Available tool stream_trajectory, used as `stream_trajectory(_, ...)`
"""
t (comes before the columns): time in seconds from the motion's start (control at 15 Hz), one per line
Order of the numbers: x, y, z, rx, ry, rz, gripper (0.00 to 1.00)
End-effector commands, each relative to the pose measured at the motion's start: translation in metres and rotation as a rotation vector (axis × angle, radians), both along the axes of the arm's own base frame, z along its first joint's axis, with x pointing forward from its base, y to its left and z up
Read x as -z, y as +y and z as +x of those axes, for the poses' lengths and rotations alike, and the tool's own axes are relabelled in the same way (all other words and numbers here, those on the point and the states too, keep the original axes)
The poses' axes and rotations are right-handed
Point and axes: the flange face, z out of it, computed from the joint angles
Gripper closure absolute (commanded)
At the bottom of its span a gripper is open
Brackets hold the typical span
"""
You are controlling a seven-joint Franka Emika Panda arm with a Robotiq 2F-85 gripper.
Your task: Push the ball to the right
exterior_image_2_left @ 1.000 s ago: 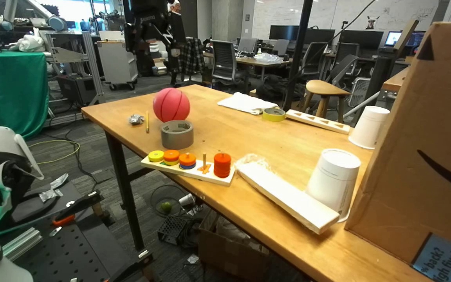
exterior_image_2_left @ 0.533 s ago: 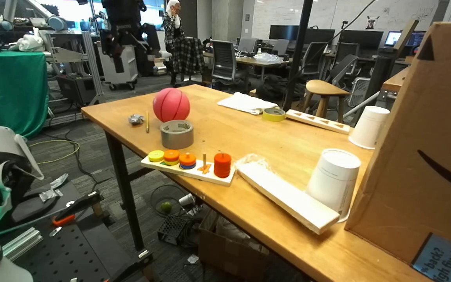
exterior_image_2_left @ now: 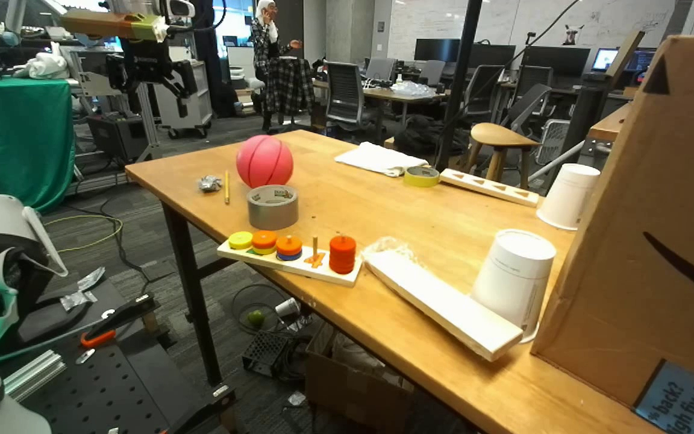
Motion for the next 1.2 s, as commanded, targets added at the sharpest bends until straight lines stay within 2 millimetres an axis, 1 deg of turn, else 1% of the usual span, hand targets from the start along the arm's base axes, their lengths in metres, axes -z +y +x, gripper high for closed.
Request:
stream_trajectory(0.0,0.018,0.033,0.025,-0.087,0.03,0.043,0.0)
stream_trajectory(0.2,0.042,0.04,0.048,-0.098,0.093,0.032,0.0)
stream_trajectory(0.4,0.061,0.039,0.072,-0.071,0.148,0.026,0.0)
stream_trajectory(0.53,0.069,0.029,0.09,-0.036,0.194,0.03,0.0)
stream_trajectory(0.6,0.074,0.02,0.1,-0.014,0.224,0.023,0.0)
stream_trajectory(0.67,0.079,0.008,0.108,0.011,0.254,0.004,0.0)
stream_trajectory(0.87,0.087,-0.046,0.132,0.129,0.341,-0.039,0.0)
stream_trajectory(1.0,0.081,-0.09,0.145,0.242,0.325,-0.087,0.0)
stream_trajectory(1.07,0.07,-0.112,0.15,0.307,0.281,-0.087,0.0)
stream_trajectory(1.13,0.059,-0.13,0.156,0.349,0.242,-0.081,0.0)
